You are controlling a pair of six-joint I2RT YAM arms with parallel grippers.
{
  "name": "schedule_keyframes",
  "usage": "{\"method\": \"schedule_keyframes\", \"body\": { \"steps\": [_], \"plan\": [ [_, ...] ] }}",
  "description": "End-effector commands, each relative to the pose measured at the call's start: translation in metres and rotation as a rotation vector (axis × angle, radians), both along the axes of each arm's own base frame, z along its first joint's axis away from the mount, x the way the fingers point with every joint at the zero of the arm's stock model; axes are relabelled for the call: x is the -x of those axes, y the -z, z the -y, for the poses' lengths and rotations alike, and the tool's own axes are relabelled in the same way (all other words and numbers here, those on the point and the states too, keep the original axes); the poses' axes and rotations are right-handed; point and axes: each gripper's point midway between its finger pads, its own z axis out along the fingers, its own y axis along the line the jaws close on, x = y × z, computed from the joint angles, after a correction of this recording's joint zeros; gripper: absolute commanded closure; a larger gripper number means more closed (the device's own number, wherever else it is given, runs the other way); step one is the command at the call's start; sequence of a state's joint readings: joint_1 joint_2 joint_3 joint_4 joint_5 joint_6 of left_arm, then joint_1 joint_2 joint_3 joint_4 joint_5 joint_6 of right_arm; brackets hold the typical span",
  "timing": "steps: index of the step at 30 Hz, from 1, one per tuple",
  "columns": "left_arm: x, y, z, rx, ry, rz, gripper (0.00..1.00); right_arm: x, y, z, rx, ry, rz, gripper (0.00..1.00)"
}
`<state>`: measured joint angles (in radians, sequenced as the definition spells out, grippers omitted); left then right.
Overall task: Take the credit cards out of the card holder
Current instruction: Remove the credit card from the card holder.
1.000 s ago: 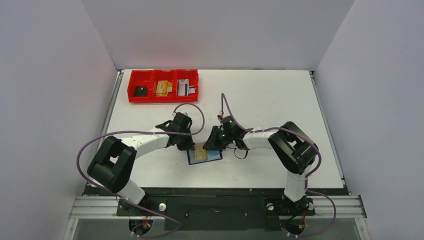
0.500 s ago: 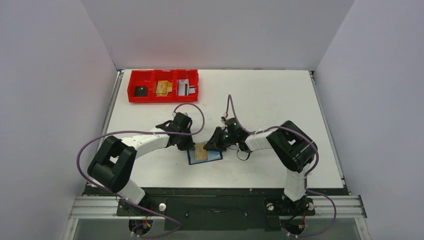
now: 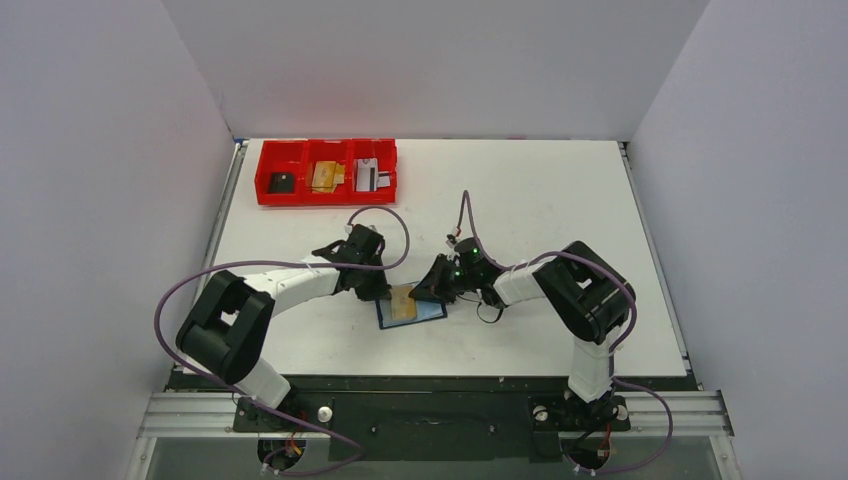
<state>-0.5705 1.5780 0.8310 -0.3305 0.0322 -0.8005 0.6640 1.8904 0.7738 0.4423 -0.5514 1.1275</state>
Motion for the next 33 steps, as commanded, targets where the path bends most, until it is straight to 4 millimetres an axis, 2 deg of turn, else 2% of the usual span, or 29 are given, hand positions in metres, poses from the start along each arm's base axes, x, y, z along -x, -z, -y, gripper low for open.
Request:
{"method": "schedule_keyframes", "body": {
  "steps": [1,7,14,21,26,33],
  "plan": [
    [0.018,0.025,-0.017,-0.086,0.002,-0.084,1.0,-0.013,-0.007,0.01,0.003,0.039,0.055,1.0],
    [0.018,0.028,-0.02,-0.091,-0.002,-0.091,1.0,-0.014,-0.005,0.019,0.015,0.055,0.056,1.0],
    [0.017,0.028,-0.019,-0.089,-0.001,-0.086,1.0,-0.014,-0.009,0.015,-0.018,0.048,0.052,0.9],
    [0.016,0.029,-0.018,-0.088,0.0,-0.085,1.0,-0.015,-0.011,0.013,-0.029,0.048,0.052,0.9],
    [0.016,0.029,-0.018,-0.086,0.002,-0.085,1.0,-0.014,-0.015,0.01,-0.05,0.045,0.051,0.86],
    [0.016,0.029,-0.017,-0.084,0.003,-0.085,1.0,-0.014,-0.017,0.009,-0.066,0.047,0.046,0.87]
  ]
}}
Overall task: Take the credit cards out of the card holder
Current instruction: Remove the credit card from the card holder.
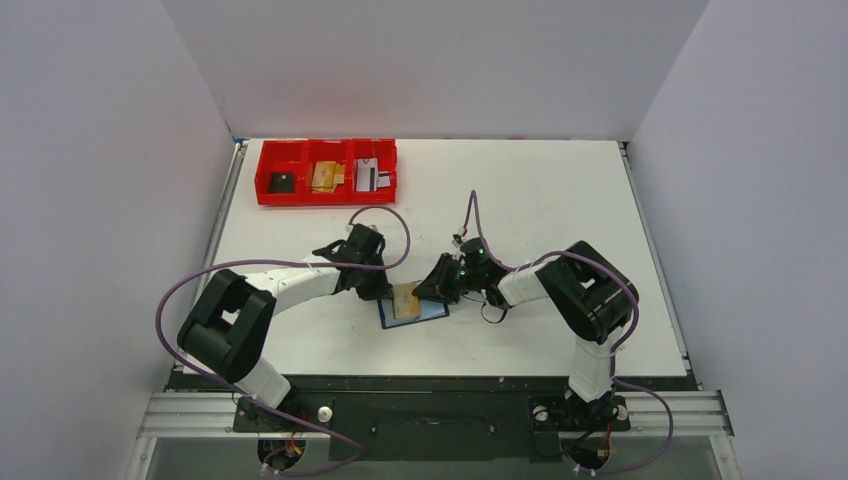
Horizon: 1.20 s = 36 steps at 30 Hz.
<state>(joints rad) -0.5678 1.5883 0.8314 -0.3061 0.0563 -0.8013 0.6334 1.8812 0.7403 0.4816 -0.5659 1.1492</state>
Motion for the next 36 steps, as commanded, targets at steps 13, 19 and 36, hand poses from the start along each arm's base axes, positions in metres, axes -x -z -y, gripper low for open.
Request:
{"method": "schedule_keyframes", "body": {
  "steps": [13,19,36],
  "plan": [
    [0.018,0.03,-0.023,-0.114,-0.005,-0.089,1.0,-0.011,-0.017,0.007,-0.033,0.038,0.063,0.99],
    [0.018,0.03,-0.022,-0.114,-0.004,-0.089,1.0,-0.01,-0.011,0.018,0.033,0.048,0.075,1.0],
    [0.018,0.032,-0.023,-0.119,-0.001,-0.095,1.0,-0.008,0.007,0.048,0.17,0.054,0.086,1.0]
  ]
}}
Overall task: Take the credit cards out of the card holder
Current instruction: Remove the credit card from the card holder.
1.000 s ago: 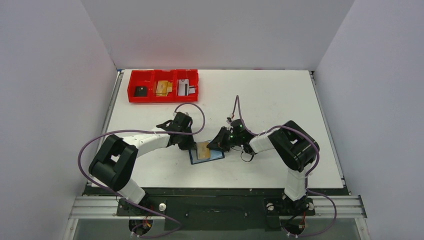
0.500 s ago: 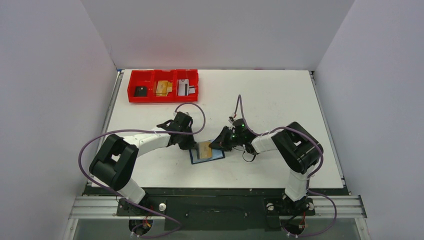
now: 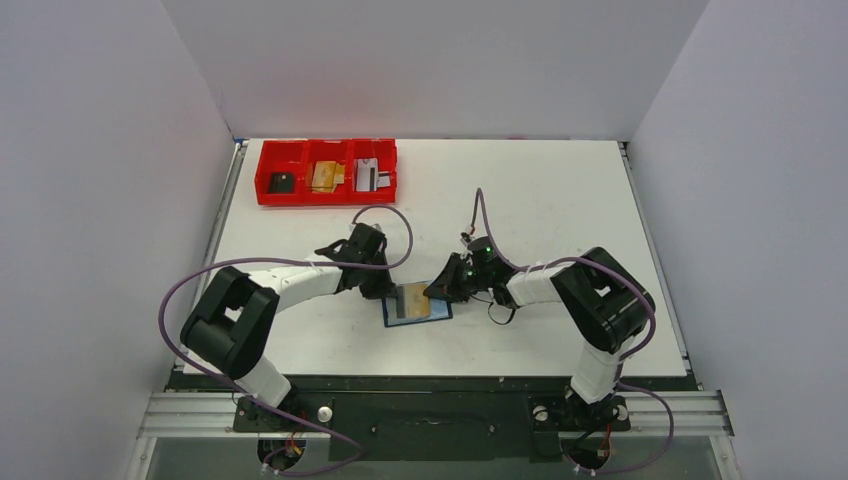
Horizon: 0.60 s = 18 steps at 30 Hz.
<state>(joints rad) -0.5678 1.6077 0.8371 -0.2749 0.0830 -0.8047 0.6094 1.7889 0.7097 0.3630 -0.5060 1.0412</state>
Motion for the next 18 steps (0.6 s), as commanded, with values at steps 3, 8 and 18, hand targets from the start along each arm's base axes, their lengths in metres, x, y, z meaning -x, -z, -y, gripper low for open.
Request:
{"method": "schedule_keyframes", "body": {
  "steps": [3,8,18],
  "plan": [
    [0.021,0.033,-0.03,-0.152,-0.01,-0.098,1.0,-0.007,0.01,0.028,0.078,0.048,0.028,1.0],
    [0.021,0.034,-0.03,-0.151,-0.008,-0.1,1.0,-0.006,0.012,0.032,0.077,0.047,0.022,1.0],
    [0.021,0.034,-0.029,-0.149,-0.003,-0.101,1.0,-0.008,0.005,0.029,-0.005,0.062,0.01,0.93]
  ]
}}
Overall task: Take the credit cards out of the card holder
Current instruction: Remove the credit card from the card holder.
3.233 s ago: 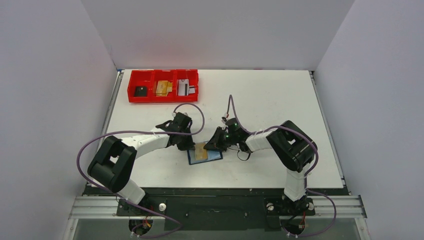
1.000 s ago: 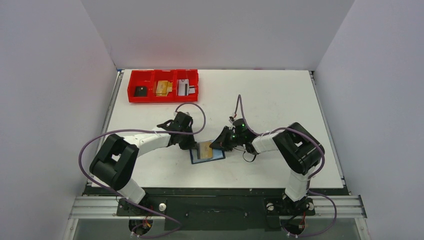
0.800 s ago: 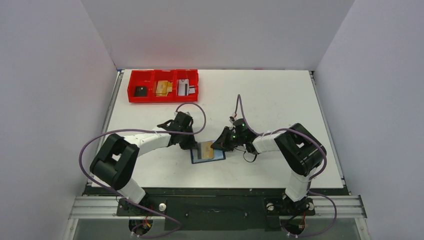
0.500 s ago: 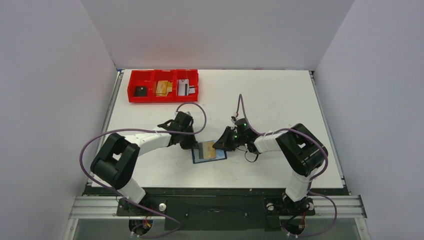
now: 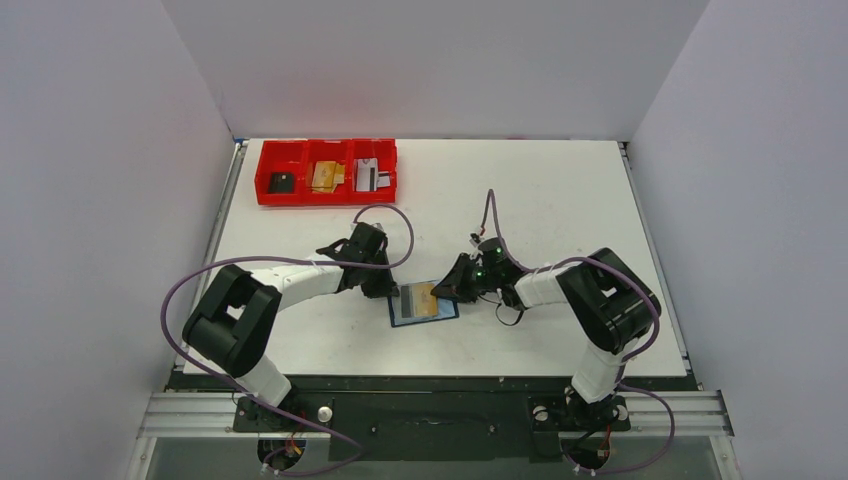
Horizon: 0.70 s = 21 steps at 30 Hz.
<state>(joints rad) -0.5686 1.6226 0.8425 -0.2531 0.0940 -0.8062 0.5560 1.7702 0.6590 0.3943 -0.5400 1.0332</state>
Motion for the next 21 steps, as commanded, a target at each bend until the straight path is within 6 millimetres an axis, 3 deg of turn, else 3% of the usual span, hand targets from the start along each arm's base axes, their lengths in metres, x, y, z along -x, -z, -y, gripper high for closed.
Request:
{"method": "schedule_keyframes", "body": {
  "steps": [1,9,14,21],
  "plan": [
    [0.024,0.033,-0.033,-0.164,-0.007,-0.104,1.0,-0.008,0.0,0.009,-0.008,0.044,0.021,0.92],
    [0.024,0.034,-0.032,-0.163,-0.004,-0.106,1.0,-0.006,-0.001,0.003,-0.058,0.046,0.001,0.9],
    [0.024,0.033,-0.032,-0.162,-0.003,-0.105,1.0,-0.005,0.001,0.007,-0.044,0.05,0.002,1.0],
    [0.023,0.032,-0.032,-0.165,-0.002,-0.103,1.0,-0.008,-0.002,0.019,-0.027,0.07,0.014,1.0]
  ]
}}
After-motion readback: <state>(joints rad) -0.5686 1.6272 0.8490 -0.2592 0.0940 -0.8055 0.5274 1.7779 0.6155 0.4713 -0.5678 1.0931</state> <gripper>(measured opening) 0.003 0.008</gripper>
